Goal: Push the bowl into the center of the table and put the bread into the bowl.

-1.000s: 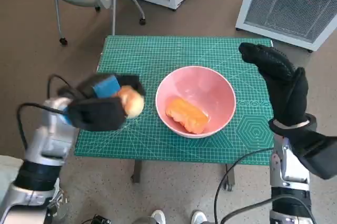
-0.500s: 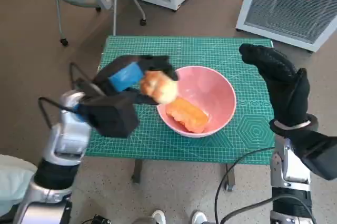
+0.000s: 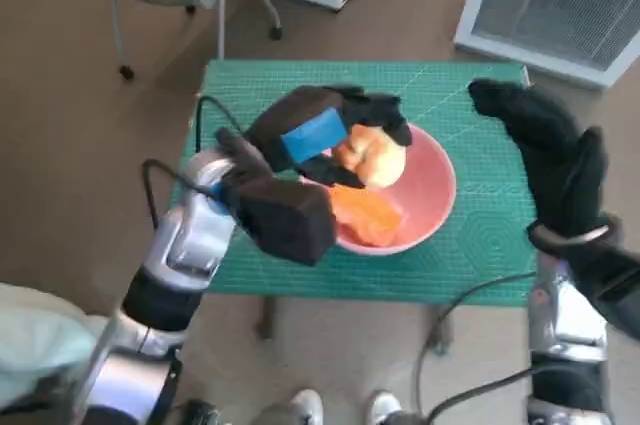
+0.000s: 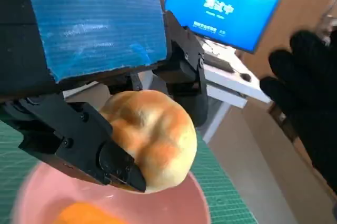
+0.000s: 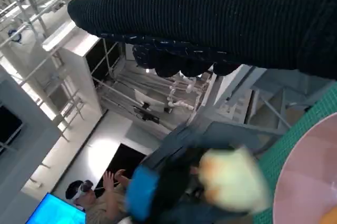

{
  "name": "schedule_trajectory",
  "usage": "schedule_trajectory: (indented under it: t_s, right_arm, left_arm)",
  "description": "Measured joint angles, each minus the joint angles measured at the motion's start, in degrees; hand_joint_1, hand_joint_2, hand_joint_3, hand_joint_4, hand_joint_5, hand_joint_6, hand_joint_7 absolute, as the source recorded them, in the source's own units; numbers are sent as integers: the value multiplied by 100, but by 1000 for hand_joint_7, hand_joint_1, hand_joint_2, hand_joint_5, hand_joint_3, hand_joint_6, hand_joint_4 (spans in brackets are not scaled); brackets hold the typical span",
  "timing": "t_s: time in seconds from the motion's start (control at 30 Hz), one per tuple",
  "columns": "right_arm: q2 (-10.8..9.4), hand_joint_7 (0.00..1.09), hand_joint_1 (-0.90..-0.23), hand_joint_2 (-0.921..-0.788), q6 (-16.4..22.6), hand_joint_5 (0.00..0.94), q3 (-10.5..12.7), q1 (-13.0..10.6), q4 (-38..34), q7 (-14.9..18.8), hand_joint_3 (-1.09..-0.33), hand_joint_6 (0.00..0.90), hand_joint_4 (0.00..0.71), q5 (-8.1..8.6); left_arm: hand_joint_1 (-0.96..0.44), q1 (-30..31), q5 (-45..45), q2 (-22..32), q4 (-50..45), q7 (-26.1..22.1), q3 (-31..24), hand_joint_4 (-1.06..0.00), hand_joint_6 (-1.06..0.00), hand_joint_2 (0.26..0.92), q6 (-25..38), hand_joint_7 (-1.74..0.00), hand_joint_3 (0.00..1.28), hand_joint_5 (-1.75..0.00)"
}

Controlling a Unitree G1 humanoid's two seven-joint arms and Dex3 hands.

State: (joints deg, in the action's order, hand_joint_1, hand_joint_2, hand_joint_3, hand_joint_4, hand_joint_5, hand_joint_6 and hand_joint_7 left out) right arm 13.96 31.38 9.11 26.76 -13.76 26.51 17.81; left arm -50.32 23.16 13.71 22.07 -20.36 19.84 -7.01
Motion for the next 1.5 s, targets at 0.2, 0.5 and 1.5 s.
schedule_trajectory:
  t_s: [0.2, 0.5, 1.5]
  right_arm:
    - [7, 364, -541, -921, -3, 1, 41, -151, 99, -48, -715, -1, 96, -24]
    - [45, 364, -537, -921, -6, 1, 113, -267, 207, -206, -717, -1, 98, -74]
    - [27, 368, -538, -921, 3, 2, 52, -260, 206, -265, -712, -1, 100, -134]
  left_arm:
    - [-185, -259, 230, -290, 867, -368, 472, -105, -211, 844, 120, -110, 62, -38]
    - [-236, -356, 401, -326, 1158, -334, 581, -50, -207, 850, 129, -48, 35, -2]
    - [-377, -115, -1227, 80, 1015, -237, -881, -103, -296, 904, -1308, -54, 23, -32]
